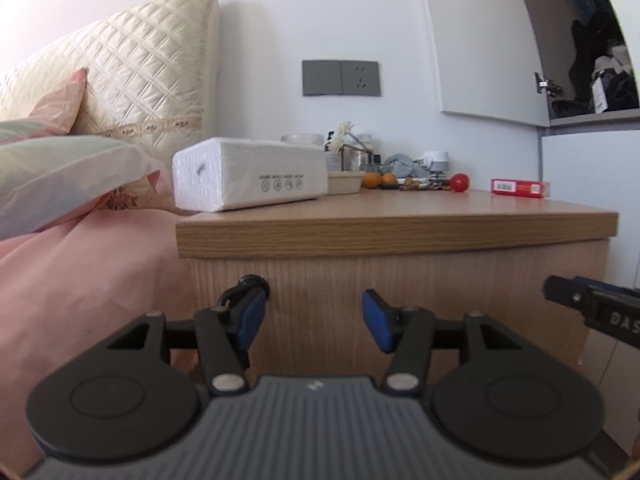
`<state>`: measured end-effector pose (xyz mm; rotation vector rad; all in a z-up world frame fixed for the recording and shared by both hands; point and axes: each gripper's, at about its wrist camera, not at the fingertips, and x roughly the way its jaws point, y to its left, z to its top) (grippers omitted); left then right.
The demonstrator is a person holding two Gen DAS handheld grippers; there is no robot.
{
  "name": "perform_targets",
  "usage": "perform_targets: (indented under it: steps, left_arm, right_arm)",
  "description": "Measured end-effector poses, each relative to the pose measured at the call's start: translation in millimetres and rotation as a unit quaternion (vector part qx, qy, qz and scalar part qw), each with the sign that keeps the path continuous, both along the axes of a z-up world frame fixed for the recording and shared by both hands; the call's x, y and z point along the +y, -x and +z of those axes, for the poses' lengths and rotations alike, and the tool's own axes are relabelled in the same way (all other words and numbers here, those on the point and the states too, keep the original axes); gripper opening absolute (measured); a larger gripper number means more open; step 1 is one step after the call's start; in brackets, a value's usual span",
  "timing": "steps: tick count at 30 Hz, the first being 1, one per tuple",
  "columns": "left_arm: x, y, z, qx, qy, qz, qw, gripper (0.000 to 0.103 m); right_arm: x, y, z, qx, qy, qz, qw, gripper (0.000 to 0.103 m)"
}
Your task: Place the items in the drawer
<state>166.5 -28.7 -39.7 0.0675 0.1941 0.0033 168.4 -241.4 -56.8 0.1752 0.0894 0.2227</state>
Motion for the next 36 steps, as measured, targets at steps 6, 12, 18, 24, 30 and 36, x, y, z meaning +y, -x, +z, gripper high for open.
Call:
perform_targets:
  steps: [6, 12, 18, 24, 30, 36]
  left_arm:
    - [-6, 29, 3, -0.010, -0.008, -0.003, 0.9999, 0.063]
    - [1, 51, 15, -0.018, -0.018, 0.014, 0.9996, 0.068]
    - [8, 75, 29, -0.021, -0.005, 0.011, 0.9997, 0.076]
    - [6, 102, 50, -0.041, -0.005, 0.005, 0.9991, 0.080]
    - [4, 132, 68, -0.050, -0.008, 0.005, 0.9987, 0.083]
    - [8, 159, 76, -0.059, 0.008, 0.014, 0.9981, 0.083]
  right_arm:
    - [0, 16, 9, 0.009, -0.001, 0.007, 1.000, 0.040]
    - [-3, 42, 22, 0.023, 0.007, 0.020, 1.000, 0.040]
    - [-5, 68, 41, 0.024, 0.005, 0.033, 0.999, 0.040]
    - [-6, 91, 61, 0.029, 0.014, 0.034, 0.999, 0.040]
    - [-8, 114, 76, 0.027, 0.005, 0.040, 0.999, 0.040]
    - [-6, 133, 83, 0.015, -0.002, 0.039, 0.999, 0.040]
